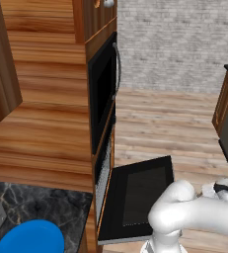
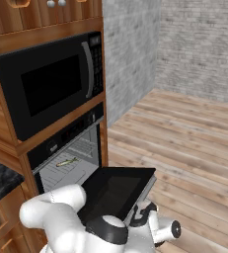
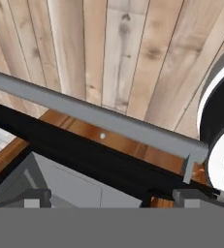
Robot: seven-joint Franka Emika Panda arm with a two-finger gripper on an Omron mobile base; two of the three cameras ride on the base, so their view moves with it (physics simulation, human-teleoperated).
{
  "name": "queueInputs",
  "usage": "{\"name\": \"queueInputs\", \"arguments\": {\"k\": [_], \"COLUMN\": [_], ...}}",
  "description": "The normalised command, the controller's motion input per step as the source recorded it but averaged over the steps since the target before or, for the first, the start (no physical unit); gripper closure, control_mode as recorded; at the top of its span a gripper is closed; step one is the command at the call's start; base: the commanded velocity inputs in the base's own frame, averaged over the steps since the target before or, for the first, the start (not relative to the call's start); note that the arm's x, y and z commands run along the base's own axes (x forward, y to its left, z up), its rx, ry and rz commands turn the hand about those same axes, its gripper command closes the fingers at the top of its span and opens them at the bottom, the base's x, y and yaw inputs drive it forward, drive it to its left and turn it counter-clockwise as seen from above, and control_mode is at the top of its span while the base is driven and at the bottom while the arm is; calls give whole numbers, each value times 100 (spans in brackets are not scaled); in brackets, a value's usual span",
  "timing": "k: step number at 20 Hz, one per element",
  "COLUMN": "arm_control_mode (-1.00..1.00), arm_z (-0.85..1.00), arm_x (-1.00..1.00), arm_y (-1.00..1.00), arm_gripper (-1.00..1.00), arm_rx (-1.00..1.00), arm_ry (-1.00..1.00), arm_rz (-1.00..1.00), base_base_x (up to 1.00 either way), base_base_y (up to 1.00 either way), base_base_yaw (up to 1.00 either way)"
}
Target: Place the fish on the rack of the oven, and slide the rack back inside. Close the oven door.
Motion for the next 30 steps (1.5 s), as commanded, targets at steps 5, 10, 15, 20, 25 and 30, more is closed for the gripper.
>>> {"name": "queueInputs", "arguments": {"k": [5,10,15,20,25,30], "arm_control_mode": [-100,-100,-100,-100,-100,-100], "arm_z": [-4,-40,-35,-24,-37,-47], "arm_x": [38,20,23,25,26,30], "arm_y": [1,-7,-1,-1,-15,-26], "arm_gripper": [-100,-100,-100,-100,-100,-100], "arm_rx": [9,0,8,16,19,15], "arm_ry": [0,2,7,10,5,0], "arm_rz": [0,0,0,0,0,0], "base_base_x": [0,0,0,0,0,0], "base_base_y": [0,0,0,0,0,0], "base_base_yaw": [0,0,0,0,0,0]}}
